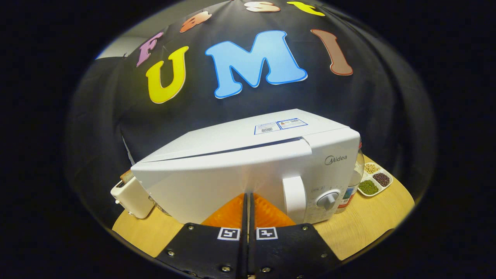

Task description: Open the microwave, put the food inside, and close the microwave door.

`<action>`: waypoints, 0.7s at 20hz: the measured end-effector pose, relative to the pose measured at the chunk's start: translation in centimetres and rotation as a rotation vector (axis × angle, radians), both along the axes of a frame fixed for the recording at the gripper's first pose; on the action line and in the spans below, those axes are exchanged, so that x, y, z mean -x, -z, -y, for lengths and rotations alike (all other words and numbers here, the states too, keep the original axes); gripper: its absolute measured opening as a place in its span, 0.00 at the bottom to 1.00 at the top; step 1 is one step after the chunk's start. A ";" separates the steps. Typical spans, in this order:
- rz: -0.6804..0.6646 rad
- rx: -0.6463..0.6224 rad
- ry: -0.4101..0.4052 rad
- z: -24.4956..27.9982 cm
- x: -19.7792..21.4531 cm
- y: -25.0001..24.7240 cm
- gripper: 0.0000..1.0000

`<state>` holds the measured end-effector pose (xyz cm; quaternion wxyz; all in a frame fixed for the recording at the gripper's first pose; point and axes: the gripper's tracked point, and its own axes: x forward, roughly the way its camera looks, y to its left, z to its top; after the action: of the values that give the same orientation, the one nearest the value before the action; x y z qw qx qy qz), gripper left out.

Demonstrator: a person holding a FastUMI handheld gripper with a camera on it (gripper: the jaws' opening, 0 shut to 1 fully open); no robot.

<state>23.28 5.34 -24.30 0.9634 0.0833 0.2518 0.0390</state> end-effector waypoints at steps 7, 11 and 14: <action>0.023 0.052 -0.011 -0.1 -0.3 -0.3 0.05; 0.082 0.105 -0.011 -0.2 2.3 -4.0 0.05; 0.129 0.121 -0.012 -0.7 5.6 -7.3 0.05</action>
<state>17.70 6.05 -17.02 0.9807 0.0205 0.1915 0.0350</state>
